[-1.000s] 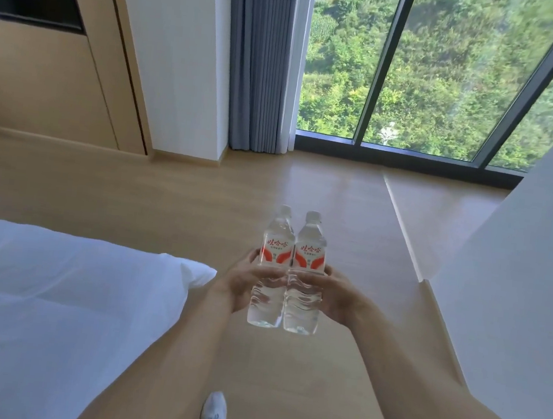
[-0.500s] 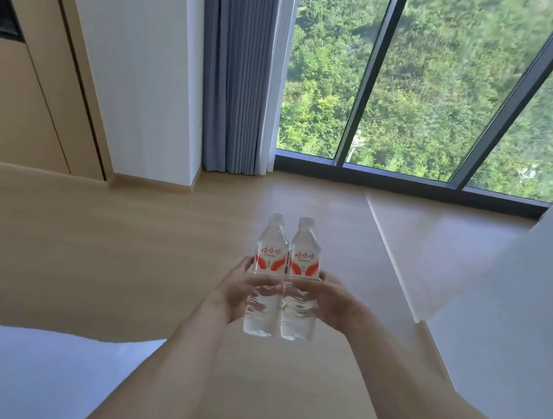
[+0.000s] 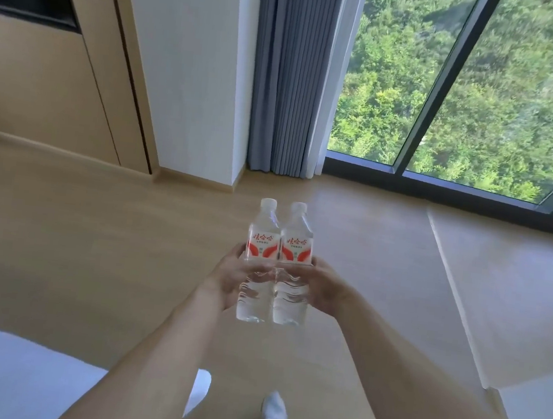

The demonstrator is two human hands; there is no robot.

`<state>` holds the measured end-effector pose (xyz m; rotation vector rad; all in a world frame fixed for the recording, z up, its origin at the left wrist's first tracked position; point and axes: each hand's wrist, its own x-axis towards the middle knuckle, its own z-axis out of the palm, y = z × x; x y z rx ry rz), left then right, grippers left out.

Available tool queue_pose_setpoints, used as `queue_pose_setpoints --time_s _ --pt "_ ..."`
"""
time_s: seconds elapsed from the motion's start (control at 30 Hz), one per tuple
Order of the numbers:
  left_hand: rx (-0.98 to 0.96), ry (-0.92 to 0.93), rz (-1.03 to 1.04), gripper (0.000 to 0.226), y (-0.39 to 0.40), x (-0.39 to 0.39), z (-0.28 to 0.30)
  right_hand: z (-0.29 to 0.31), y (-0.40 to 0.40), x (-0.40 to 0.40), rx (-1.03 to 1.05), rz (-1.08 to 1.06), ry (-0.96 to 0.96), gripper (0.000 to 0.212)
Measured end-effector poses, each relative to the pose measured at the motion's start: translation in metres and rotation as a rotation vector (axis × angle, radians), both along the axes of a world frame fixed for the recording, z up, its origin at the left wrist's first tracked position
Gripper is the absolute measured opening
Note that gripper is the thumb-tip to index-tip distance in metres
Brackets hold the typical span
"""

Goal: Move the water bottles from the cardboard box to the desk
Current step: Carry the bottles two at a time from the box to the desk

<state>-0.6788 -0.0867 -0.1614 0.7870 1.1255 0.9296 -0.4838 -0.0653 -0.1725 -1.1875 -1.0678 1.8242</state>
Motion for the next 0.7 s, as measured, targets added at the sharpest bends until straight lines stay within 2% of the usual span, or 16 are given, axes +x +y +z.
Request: queue_pose_setpoints --time_s 0.07,0.2,0.3,0.47,0.7 --pt "0.014 0.034 0.064 0.05 0.035 -0.005 -0.002 -0.001 0.046 -0.008 -0.011 0.057 0.012 0.064" --pt "0.0 0.015 0.169 0.039 0.099 -0.017 0.003 0.005 0.129 -0.024 -0.038 0.179 0.05 0.052" --pt "0.017 0.029 0.255 0.045 0.139 -0.023 0.006 0.01 0.184 -0.035 -0.058 0.235 0.057 0.06" --pt "-0.016 0.037 0.383 0.064 0.184 -0.043 0.003 0.013 0.251 -0.067 -0.066 0.356 -0.008 0.043" --pt "-0.044 0.025 0.541 0.067 0.226 -0.105 -0.01 0.004 0.318 -0.145 -0.064 0.487 -0.112 0.041"
